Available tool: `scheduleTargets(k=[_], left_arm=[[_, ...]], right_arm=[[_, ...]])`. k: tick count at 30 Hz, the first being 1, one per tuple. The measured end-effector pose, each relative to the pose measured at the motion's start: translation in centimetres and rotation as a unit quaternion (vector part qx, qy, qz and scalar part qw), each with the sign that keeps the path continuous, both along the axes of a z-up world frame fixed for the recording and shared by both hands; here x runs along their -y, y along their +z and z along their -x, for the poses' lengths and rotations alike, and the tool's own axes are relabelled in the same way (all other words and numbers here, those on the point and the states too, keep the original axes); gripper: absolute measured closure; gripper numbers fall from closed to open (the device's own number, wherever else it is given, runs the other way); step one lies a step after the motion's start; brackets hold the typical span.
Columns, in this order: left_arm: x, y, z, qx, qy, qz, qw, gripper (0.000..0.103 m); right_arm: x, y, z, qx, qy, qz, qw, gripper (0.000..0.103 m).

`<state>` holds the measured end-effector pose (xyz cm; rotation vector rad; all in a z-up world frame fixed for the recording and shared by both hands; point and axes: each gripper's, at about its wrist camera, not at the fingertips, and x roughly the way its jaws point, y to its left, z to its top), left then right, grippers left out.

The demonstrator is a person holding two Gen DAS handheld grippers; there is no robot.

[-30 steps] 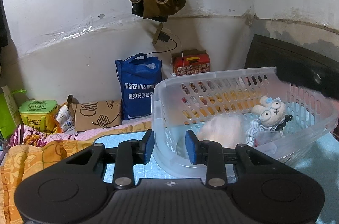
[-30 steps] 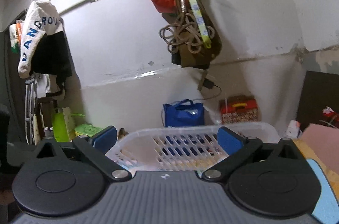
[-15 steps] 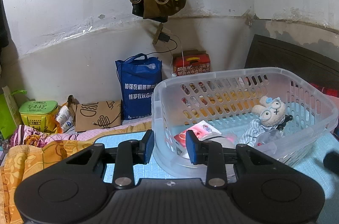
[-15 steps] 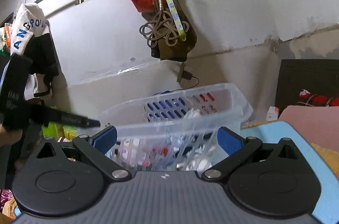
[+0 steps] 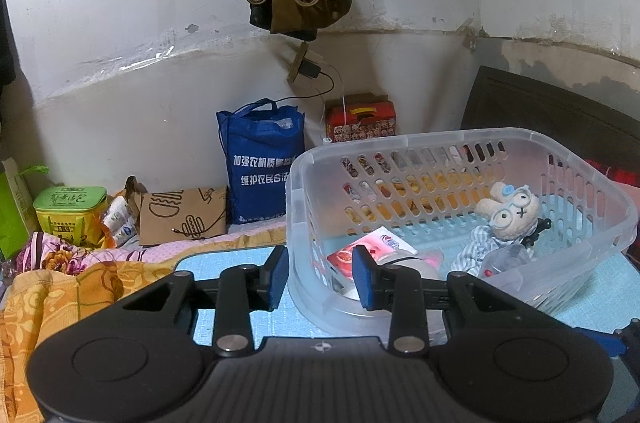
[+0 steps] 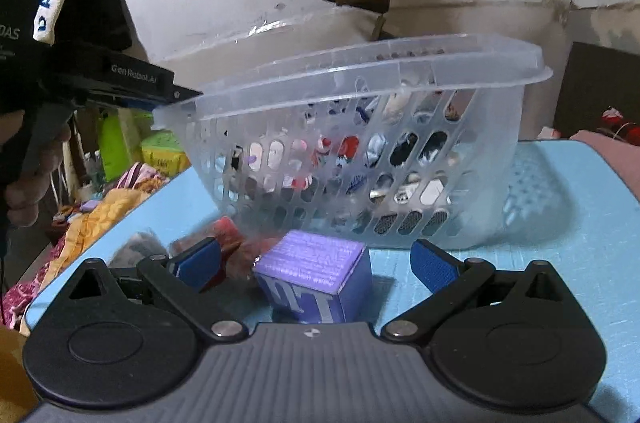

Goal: Organize objects
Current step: 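Grasp the purple box with the right gripper, then carry the purple box over the basket and release it inside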

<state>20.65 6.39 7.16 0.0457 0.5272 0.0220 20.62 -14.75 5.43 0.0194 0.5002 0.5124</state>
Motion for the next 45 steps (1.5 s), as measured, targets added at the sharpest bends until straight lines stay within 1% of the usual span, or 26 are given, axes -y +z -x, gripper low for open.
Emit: scheduleTargets(k=[1,2,4,6,9,12,15,17,22,29,31,40,42,45], left_arm=[[0.0,0.0,0.0,0.000,0.000,0.000,1.0000,0.064],[0.0,0.0,0.0,0.000,0.000,-0.001,1.0000,0.064],[-0.1,0.0,0.0,0.000,0.000,0.000,1.0000,0.064],[0.0,0.0,0.1,0.000,0.000,-0.001,1.0000,0.064],[0.0,0.0,0.0,0.000,0.001,-0.001,1.0000,0.064],[0.0,0.0,0.0,0.000,0.001,-0.001,1.0000,0.064],[0.0,0.0,0.0,0.000,0.001,-0.002,1.0000,0.064],[0.0,-0.1,0.0,0.000,0.002,-0.002,1.0000,0.064],[0.0,-0.1,0.0,0.000,0.003,-0.003,1.0000,0.064],[0.1,-0.1,0.0,0.000,0.003,-0.003,1.0000,0.064],[0.0,-0.1,0.0,0.000,0.003,-0.004,1.0000,0.064],[0.0,-0.1,0.0,0.000,0.003,-0.003,1.0000,0.064],[0.1,-0.1,0.0,0.000,0.003,-0.004,1.0000,0.064],[0.1,-0.1,-0.1,-0.001,0.004,-0.004,1.0000,0.064]], right_arm=[[0.1,-0.1,-0.2,-0.007,0.004,0.002,1.000,0.000],[0.2,-0.2,-0.1,-0.014,0.012,0.001,1.000,0.003],[0.1,-0.5,-0.3,-0.024,0.021,0.011,0.999,0.013],[-0.2,-0.9,-0.2,-0.030,0.024,0.021,0.999,0.029],[-0.4,-1.0,0.0,-0.031,0.025,0.023,0.999,0.034],[0.0,-0.9,0.1,-0.026,0.021,0.011,0.999,0.035],[0.5,-0.6,1.4,0.012,0.003,0.006,1.000,0.036],[1.0,-0.5,2.1,0.027,-0.008,0.002,1.000,0.036],[2.6,-0.7,2.6,0.028,-0.026,-0.016,0.999,0.036],[3.5,-0.2,3.8,0.036,-0.030,-0.032,0.998,0.036],[3.8,0.5,4.3,0.045,-0.028,-0.049,0.997,0.036],[4.2,5.6,7.2,0.125,-0.017,-0.068,0.990,0.037],[4.3,7.0,7.2,0.140,-0.015,-0.073,0.987,0.037],[3.9,9.1,5.9,0.161,-0.010,-0.072,0.984,0.037]])
